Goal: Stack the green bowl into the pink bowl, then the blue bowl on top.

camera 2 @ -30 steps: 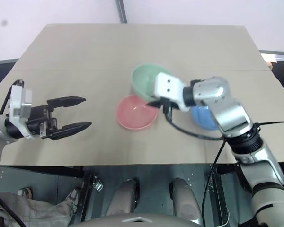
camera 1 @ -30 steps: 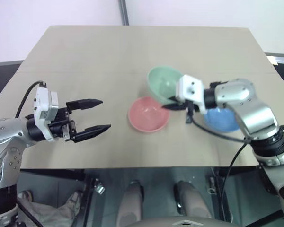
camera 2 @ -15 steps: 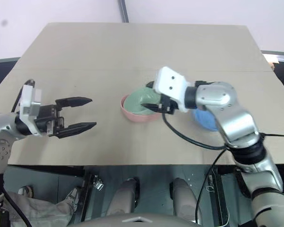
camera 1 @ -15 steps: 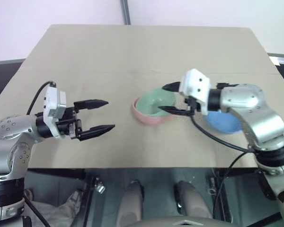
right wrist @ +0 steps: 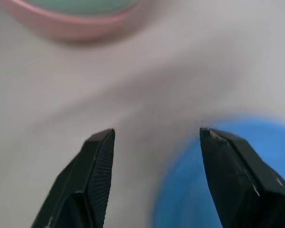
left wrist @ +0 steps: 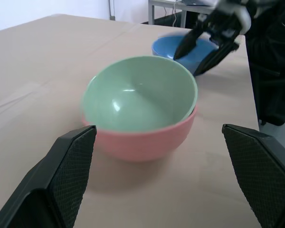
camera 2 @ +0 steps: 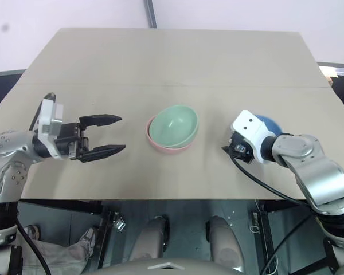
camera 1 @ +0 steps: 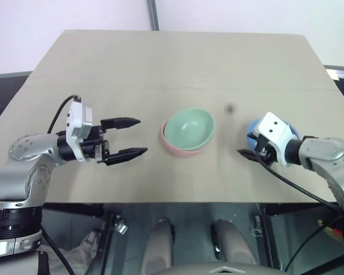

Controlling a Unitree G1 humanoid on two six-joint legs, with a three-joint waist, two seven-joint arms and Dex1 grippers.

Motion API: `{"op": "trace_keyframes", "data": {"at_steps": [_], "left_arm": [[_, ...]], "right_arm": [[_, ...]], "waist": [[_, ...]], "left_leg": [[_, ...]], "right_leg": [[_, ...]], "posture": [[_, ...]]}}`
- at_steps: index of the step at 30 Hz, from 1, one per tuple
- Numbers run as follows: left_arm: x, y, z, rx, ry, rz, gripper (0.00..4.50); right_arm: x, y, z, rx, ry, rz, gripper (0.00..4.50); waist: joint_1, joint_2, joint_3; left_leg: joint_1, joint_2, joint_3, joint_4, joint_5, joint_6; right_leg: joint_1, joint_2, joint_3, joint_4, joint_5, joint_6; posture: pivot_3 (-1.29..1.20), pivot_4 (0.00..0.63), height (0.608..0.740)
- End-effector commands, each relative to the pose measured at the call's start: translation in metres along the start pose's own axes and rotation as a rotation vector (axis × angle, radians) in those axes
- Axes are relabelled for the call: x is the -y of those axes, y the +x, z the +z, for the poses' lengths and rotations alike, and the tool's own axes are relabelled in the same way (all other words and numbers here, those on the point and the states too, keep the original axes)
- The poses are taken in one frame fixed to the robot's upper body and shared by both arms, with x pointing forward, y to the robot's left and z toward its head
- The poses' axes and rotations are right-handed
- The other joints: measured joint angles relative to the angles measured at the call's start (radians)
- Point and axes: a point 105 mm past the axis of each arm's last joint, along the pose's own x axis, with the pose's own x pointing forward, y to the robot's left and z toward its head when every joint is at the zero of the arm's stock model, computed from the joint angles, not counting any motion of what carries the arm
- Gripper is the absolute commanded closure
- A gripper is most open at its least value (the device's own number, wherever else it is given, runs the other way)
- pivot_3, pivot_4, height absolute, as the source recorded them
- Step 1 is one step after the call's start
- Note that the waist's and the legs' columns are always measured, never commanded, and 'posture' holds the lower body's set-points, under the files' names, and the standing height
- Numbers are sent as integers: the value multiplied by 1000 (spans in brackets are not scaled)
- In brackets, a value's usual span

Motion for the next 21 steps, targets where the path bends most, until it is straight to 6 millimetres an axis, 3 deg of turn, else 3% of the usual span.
{"op": "trace_keyframes", "data": {"at_steps": [1,4,5,8,13,16,21], "left_arm": [[0,-1,7,5,39,-6,0],[0,-2,7,1,42,-6,0],[0,-3,7,0,42,-5,0],[0,-3,7,-4,44,-6,0],[1,-3,6,-2,44,-4,0],[-2,-5,7,4,39,14,0],[-2,-9,3,-4,30,31,0]], "right_arm": [[12,1,-5,-7,-34,-74,1394],[15,2,-4,-3,-44,-90,2608],[15,2,-3,-1,-48,-92,3330],[17,1,0,14,-63,-111,4479],[20,-3,12,63,-111,-124,4479],[5,-19,58,275,-251,-44,4479],[-28,-38,124,576,-324,116,4479]], "waist": [[0,0,0],[-3,0,0],[-3,0,0],[-2,-1,0],[-1,-1,0],[-3,0,0],[-13,0,0]], "left_leg": [[-1,0,0,0,0,0],[0,0,0,0,0,0],[0,0,0,0,0,0],[1,0,0,0,0,0],[0,0,0,1,0,0],[0,0,0,0,0,0],[0,1,0,0,0,0]], "right_leg": [[0,0,0,0,0,0],[0,0,0,0,0,0],[0,0,0,1,0,0],[0,0,0,1,0,0],[0,0,0,1,0,0],[0,0,0,0,0,0],[0,1,0,1,0,0]], "posture": [[0,150,740],[0,150,740],[0,150,740],[0,150,740],[0,150,740],[0,150,740],[0,150,740]]}}
